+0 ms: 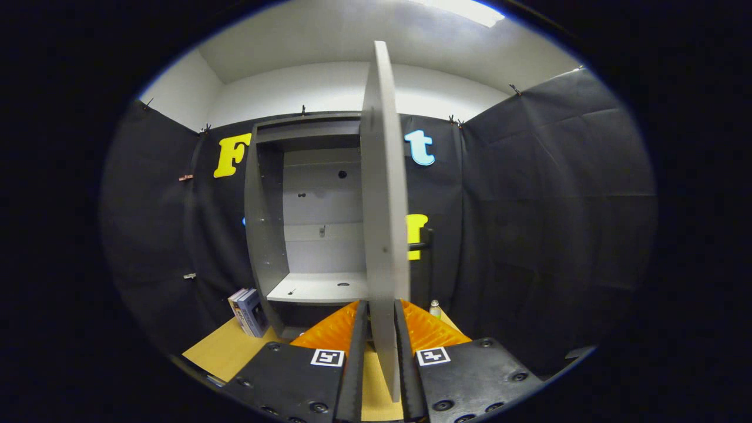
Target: Open the shoe cabinet door, grab the shoes and put them into the shoe cabinet, then close the shoe cabinet door.
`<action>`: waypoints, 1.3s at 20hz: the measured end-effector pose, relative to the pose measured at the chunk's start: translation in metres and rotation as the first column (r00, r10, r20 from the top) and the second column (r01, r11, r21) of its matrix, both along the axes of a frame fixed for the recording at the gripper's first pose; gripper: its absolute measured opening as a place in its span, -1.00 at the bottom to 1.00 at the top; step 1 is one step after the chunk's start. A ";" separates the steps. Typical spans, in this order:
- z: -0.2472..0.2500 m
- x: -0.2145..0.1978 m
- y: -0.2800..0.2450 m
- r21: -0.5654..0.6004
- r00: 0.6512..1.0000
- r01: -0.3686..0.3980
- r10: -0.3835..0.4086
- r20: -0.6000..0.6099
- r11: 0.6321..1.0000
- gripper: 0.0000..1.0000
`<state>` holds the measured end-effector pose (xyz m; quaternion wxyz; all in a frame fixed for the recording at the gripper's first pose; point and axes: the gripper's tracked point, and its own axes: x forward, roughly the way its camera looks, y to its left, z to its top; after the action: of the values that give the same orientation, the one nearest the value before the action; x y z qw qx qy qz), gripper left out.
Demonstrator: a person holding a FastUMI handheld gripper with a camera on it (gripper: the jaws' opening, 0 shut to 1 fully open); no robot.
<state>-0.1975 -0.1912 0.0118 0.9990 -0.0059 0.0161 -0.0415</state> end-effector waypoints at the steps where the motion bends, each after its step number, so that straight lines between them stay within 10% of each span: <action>1: -0.003 0.000 0.003 -0.004 1.000 -0.010 0.010 -0.007 1.000 -0.40; 11: -0.108 0.024 0.087 0.031 0.967 -0.151 0.154 -0.201 0.988 -0.40; 26: -0.377 0.044 0.124 0.083 0.767 -0.101 0.131 -0.628 0.991 -0.39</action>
<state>-0.1539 -0.0669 -0.3649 0.9361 0.0020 0.3509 0.0248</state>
